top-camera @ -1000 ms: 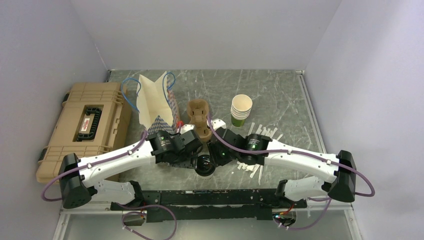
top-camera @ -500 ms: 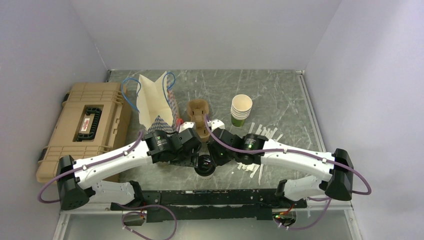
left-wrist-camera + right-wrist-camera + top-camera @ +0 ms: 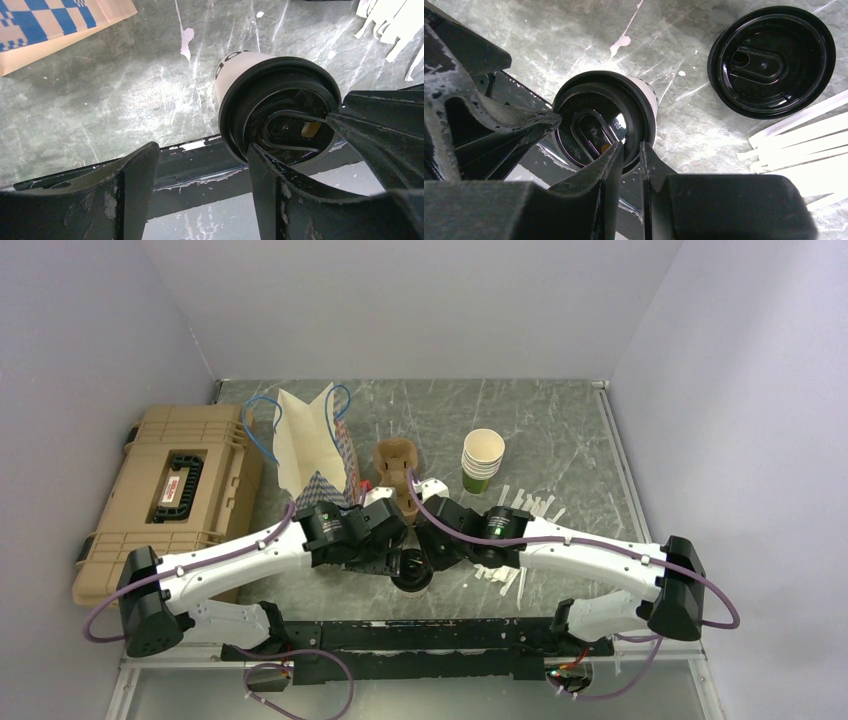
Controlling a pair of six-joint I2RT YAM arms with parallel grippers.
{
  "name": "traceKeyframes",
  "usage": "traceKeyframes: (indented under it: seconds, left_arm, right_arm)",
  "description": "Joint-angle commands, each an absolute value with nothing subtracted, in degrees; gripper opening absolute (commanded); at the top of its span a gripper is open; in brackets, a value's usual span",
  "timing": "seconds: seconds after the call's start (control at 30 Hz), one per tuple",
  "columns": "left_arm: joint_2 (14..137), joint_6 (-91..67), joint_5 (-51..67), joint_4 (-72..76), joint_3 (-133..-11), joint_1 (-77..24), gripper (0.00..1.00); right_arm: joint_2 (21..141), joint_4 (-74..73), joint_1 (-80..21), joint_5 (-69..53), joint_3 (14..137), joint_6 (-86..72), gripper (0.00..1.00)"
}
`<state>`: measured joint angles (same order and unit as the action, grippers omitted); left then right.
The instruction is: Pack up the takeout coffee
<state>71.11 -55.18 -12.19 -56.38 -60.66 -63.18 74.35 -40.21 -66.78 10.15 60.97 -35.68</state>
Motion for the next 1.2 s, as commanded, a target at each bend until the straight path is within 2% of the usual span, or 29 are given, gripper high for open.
traceKeyframes:
  seconds: [0.0,0.2,0.37,0.53,1.17]
  left_arm:
    - [71.01,-55.48,-10.98,-54.73,-59.24,-62.93,0.70]
    - [70.82,-56.44,-10.07,-53.51,-56.94,-62.97,0.64]
    - [70.20,-57.00,-9.95,-53.60,-55.99,-62.93,0.64]
    - [70.09,-56.95,-9.99,-53.44,-55.89,-62.93,0.64]
    - [70.14,-57.25,-9.70,-51.68,-54.56,-62.93,0.64]
  right_arm:
    - [74.90,-39.02,-66.53,11.00,61.74,-35.14,0.22]
    - [74.88,-39.00,-66.53,10.22,60.80,-35.57,0.18]
    - [74.47,-40.34,-66.53,10.09,59.57,-36.05,0.11]
    - [74.75,-41.43,-66.62,8.27,57.41,-36.17,0.00]
    - [80.89,-45.78,-72.06,8.52,47.71,-41.56,0.00]
